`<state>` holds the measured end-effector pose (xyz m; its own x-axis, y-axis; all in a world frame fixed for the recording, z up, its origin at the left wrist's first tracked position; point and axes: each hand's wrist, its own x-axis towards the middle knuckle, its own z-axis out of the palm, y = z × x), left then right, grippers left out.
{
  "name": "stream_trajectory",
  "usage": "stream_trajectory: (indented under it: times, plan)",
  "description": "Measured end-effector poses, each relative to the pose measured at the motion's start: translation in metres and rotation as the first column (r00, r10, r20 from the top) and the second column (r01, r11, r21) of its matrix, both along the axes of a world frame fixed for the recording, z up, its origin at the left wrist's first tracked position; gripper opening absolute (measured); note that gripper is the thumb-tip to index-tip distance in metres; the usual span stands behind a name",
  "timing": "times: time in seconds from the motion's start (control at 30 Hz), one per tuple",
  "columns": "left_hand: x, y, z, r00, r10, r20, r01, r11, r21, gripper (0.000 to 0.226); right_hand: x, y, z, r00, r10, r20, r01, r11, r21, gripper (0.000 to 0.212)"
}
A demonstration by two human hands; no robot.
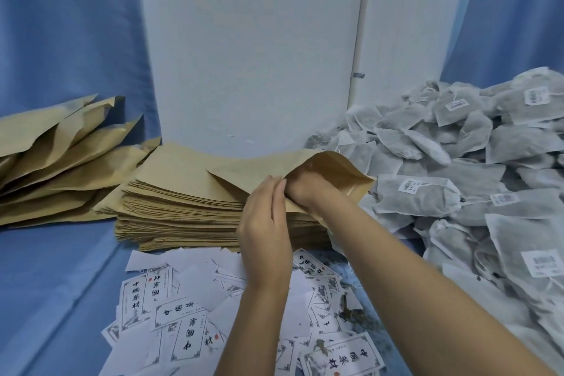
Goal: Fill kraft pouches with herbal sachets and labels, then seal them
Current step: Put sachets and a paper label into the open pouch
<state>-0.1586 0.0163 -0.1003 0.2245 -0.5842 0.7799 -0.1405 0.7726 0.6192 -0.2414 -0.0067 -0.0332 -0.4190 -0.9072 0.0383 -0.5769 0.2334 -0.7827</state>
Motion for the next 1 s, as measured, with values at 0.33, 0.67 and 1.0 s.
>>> stream_trajectory:
  times: [0.33, 0.67, 1.0]
  plan:
    - [0.003, -0.006, -0.001, 0.999, 0.022, -0.047, -0.017, 0.995, 0.094, 0.022, -0.005, 0.020, -0.020, 0.977, -0.154, -0.150, 0.094, 0.933, -0.348, 0.027]
    - [0.000, -0.005, 0.000, 1.000, -0.016, -0.006, 0.017, 0.989, 0.145, 0.024, -0.009, -0.007, -0.027, 0.927, 0.150, -0.344, -0.210, 0.967, -0.145, 0.025]
    - [-0.003, -0.009, 0.009, 0.983, -0.180, -0.049, 0.186, 0.928, 0.322, 0.025, -0.029, 0.045, -0.090, 0.870, -0.473, -0.136, 0.313, 0.745, -0.590, 0.009]
